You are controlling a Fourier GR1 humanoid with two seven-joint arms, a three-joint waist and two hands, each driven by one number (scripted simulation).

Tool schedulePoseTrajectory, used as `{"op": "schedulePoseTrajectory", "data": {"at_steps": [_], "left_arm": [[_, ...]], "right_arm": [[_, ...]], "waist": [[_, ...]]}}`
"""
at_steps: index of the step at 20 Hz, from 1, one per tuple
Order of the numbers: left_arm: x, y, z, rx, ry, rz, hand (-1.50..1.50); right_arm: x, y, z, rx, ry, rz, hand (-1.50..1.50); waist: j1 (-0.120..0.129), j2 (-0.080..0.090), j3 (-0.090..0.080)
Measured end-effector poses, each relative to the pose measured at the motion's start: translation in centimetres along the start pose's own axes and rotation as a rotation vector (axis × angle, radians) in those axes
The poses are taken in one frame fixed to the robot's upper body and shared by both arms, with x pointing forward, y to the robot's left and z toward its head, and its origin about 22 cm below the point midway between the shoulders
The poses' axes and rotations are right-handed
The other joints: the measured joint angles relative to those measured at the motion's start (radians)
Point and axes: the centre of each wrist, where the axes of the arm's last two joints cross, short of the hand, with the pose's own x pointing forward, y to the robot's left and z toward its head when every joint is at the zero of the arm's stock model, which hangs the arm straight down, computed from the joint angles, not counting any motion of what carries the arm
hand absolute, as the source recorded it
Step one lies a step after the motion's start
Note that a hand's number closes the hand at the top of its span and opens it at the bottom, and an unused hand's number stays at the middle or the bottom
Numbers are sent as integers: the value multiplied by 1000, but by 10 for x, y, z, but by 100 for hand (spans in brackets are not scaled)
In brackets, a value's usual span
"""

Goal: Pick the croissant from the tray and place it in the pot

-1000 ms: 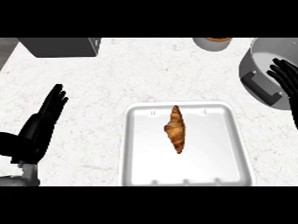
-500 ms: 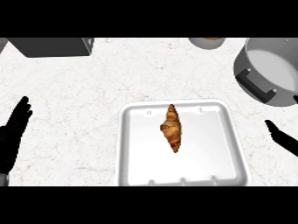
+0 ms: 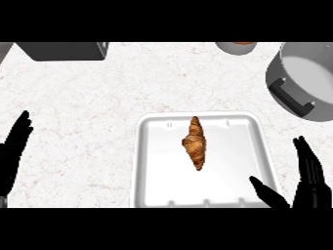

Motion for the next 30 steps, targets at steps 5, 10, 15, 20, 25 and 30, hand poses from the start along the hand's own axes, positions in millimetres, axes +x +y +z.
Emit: {"op": "schedulePoseTrajectory", "data": {"at_steps": [5, 10, 15, 20, 25, 30], "left_arm": [[8, -4, -3, -13, -17, -5, 0], [10, -9, -6, -24, -23, -5, 0], [11, -11, -8, -38, -24, -8, 0], [16, -14, -12, -43, -24, -4, 0], [9, -12, -11, -44, -17, -6, 0], [11, -12, -14, -37, -18, -5, 0]], "right_arm": [[38, 11, 6, 109, 59, 78, -150], [74, 25, 1, 286, 169, 228, -150], [120, 38, -14, 468, 300, 380, -150], [167, 48, -35, 591, 324, 426, -150], [192, 62, -51, 667, 308, 434, -150], [200, 77, -71, 702, 328, 478, -150]], "waist": [[21, 4, 0], [39, 8, 0], [55, 10, 4], [57, 8, 8], [56, 7, 9], [50, 5, 10]]}}
